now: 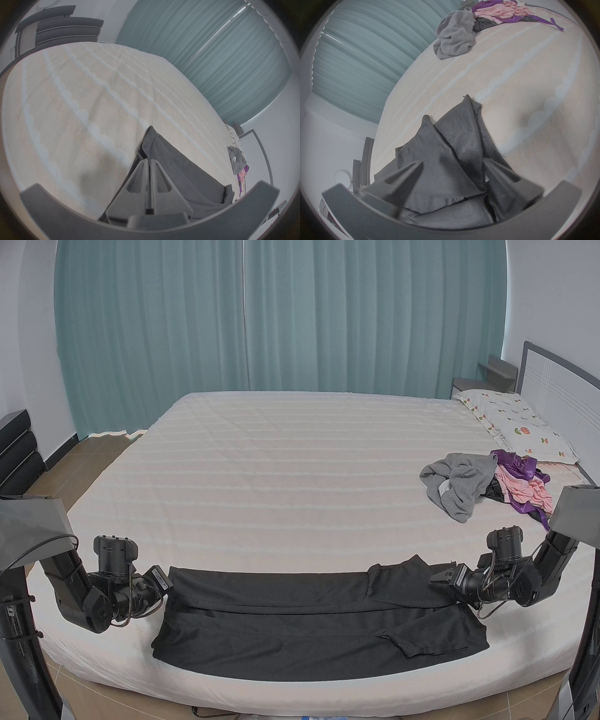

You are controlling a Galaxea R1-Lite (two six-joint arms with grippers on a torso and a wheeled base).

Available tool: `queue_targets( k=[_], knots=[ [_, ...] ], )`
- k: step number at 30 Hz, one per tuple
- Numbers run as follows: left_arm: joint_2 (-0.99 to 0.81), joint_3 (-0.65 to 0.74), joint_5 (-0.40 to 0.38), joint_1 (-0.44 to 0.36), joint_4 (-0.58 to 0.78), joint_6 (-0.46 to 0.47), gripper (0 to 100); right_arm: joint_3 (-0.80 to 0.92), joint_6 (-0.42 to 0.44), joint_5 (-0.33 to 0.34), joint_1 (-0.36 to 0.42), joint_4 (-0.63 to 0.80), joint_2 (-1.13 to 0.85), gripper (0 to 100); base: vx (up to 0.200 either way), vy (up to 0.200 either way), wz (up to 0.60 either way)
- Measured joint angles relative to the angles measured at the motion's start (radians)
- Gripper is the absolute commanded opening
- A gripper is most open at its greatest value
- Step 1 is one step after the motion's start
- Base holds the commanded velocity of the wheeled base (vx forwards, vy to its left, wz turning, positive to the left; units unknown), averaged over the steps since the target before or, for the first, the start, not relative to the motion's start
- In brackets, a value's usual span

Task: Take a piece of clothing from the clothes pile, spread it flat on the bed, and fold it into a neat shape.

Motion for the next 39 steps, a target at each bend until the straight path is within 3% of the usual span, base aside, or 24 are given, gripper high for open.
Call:
queue_targets(
  k=[8, 21, 27, 39],
  knots=[
    [-0.005, 0.0, 0.0, 0.001, 0.0, 0.0, 0, 0.005, -0.005, -0.05, 0.0, 0.0, 0.002, 0, 0.0, 0.0, 0.0],
    [-0.014, -0.022, 0.016, 0.003, 0.0, 0.002, 0, -0.009, 0.013, -0.04, -0.013, -0.021, -0.036, 0, 0.0, 0.0, 0.0],
    [-0.015, -0.087, 0.063, 0.003, 0.006, 0.004, 0, -0.045, 0.039, -0.037, -0.018, -0.021, -0.055, 0, 0.0, 0.0, 0.0],
    [-0.019, -0.233, 0.072, 0.017, -0.051, -0.005, 0, -0.185, 0.097, -0.057, -0.025, -0.029, -0.073, 0, 0.0, 0.0, 0.0]
  ],
)
